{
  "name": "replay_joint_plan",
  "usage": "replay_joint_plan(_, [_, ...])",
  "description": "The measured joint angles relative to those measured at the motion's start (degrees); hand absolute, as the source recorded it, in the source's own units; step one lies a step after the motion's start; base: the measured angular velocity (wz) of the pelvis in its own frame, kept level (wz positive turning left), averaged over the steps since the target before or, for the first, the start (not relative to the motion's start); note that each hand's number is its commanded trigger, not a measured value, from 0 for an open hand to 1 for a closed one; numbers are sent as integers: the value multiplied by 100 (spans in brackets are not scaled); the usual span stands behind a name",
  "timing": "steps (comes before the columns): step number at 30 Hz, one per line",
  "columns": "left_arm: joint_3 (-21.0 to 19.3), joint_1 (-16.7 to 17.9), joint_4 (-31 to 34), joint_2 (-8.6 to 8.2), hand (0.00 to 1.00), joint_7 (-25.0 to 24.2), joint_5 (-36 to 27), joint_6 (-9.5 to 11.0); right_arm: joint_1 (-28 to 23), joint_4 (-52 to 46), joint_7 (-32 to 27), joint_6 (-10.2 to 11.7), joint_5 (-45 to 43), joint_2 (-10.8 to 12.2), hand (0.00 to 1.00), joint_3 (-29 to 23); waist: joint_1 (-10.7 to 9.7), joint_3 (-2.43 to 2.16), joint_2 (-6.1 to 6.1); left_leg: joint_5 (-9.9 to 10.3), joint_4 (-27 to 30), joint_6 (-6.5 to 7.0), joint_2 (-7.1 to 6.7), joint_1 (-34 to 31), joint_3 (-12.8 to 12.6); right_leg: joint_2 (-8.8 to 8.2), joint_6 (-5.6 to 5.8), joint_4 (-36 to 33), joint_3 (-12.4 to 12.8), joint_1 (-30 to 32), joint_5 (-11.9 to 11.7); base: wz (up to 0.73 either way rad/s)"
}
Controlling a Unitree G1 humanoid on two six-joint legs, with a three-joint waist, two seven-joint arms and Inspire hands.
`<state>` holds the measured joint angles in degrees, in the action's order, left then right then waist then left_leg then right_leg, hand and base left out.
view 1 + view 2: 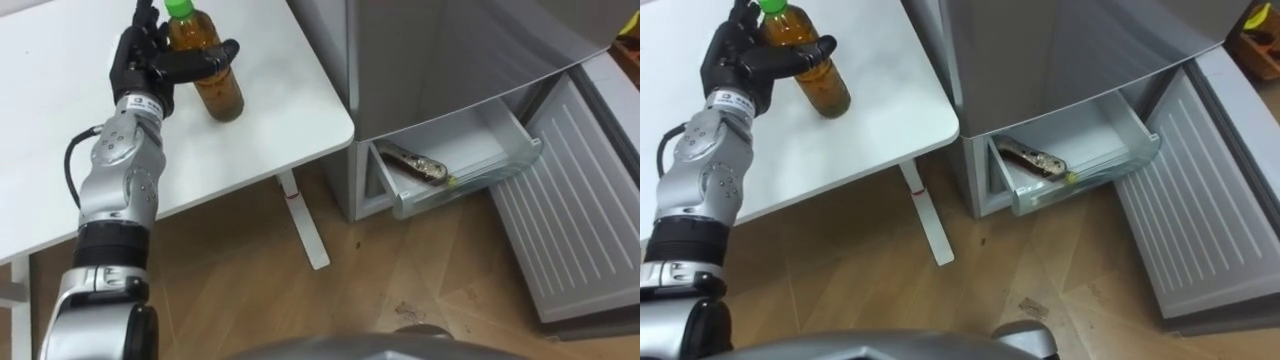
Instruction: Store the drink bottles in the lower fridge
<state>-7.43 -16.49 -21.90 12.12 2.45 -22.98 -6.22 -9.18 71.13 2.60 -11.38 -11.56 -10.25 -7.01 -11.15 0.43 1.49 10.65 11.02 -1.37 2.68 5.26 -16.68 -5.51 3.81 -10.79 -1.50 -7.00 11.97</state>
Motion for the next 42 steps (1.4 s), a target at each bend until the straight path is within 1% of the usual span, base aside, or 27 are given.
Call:
replay_joint_plan(5, [86,0,-73,9,100,-23,3,-25,10,1,-1,5,-3,-3,0,-2,-9,-25,51,0,-30,-1,2,42,-43,7,0,-7,50,-1,0,-6])
replay_joint_plan(11, [88,0,-178,29,100,-22,2,-43,14,2,-2,3,-2,-5,0,-2,-81,-8,29,3,-33,-4,2,41,-47,10,0,-6,62,8,0,0])
replay_joint_plan(14, [92,0,-178,29,100,-25,4,-102,11,1,-2,-2,-2,-3,0,-1,-97,-6,29,5,-39,-8,4,41,-50,13,0,-1,66,14,0,0])
replay_joint_plan(18, [92,-17,-175,29,100,-47,1,-103,16,1,0,-57,-2,-2,0,-1,-103,-12,40,12,-44,-19,15,45,-59,30,0,0,97,23,0,-2])
replay_joint_plan(27, [90,-20,-188,30,100,-54,1,-105,33,1,-1,-57,-3,-4,0,-1,-94,-10,38,24,-44,-40,50,48,-71,70,-6,4,129,29,-4,-1])
replay_joint_plan(31, [91,-20,-188,30,100,-77,3,-105,39,2,1,-46,-3,-2,0,0,-90,1,21,24,-44,-41,50,66,-58,70,-7,3,132,10,-4,0])
replay_joint_plan(37, [92,-20,-181,31,100,-87,22,-104,49,10,8,-50,-3,13,0,1,-93,2,18,25,-43,-41,50,48,-54,70,-7,4,129,9,-4,0])
replay_joint_plan(42, [91,-20,-140,31,100,-89,13,-104,92,10,20,-50,-4,28,0,1,-87,16,-17,24,-38,-41,49,45,-50,68,-7,3,125,7,-4,0])
